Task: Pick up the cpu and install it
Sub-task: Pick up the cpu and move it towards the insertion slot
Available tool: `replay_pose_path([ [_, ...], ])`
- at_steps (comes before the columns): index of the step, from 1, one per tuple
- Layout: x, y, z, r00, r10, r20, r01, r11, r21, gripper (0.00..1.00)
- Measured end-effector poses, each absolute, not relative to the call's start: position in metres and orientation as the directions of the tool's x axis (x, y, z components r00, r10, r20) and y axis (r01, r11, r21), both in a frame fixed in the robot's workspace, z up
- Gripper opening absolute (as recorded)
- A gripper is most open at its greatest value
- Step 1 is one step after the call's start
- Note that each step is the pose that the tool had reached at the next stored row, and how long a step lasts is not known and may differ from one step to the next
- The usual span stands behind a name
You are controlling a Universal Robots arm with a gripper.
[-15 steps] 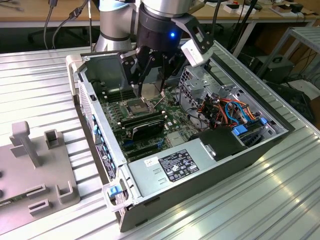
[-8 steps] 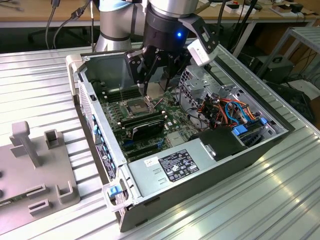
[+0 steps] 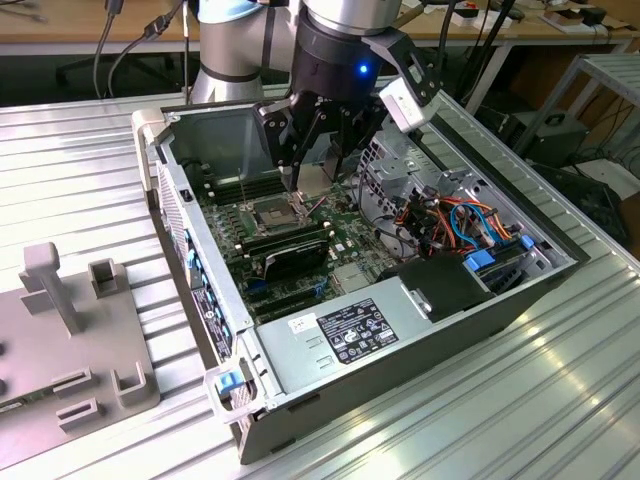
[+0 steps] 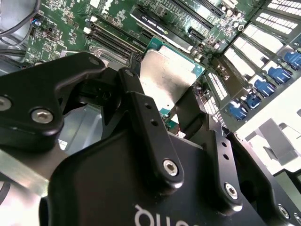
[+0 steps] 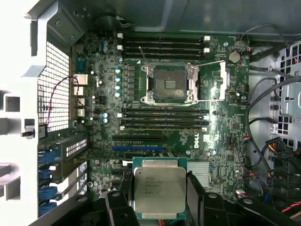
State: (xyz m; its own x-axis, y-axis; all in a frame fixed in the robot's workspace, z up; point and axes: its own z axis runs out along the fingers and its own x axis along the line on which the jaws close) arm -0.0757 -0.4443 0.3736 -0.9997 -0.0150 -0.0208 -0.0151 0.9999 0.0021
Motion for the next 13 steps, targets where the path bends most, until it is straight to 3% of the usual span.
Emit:
replay_pose_path([
  [13,-0.0755,-0.438,0.3735,-1.0,-0.015,-0.021,-0.015,1.0,0.002,0.55],
])
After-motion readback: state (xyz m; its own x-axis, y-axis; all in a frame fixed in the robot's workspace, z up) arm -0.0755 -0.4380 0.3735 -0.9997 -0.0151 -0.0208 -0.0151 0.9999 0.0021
